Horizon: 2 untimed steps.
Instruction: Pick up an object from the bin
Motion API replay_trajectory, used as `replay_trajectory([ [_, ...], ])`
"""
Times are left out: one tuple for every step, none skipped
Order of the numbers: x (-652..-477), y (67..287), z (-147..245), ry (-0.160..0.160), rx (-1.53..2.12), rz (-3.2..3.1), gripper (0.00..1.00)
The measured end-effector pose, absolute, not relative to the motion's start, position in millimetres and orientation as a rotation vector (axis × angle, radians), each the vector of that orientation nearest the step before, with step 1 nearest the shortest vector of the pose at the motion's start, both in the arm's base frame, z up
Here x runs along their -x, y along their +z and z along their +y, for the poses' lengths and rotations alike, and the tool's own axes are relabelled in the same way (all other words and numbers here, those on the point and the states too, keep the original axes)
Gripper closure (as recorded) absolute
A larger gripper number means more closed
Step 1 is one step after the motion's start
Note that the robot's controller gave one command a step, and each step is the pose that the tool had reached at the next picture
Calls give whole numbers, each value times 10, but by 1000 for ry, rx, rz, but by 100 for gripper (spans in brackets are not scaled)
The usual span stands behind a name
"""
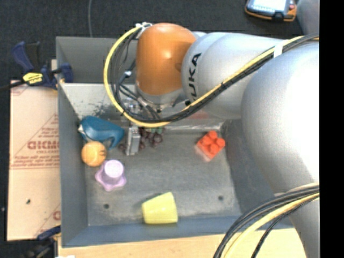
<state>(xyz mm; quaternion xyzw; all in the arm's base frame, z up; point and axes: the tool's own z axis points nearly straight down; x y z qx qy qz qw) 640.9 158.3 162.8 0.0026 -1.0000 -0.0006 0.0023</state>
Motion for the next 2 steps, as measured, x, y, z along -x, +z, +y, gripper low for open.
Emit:
replay_trajectory([
  [-6430, 1677, 1577, -4, -2, -3145, 0],
  [-6498, 675, 816, 0, -247, -3132, 0],
])
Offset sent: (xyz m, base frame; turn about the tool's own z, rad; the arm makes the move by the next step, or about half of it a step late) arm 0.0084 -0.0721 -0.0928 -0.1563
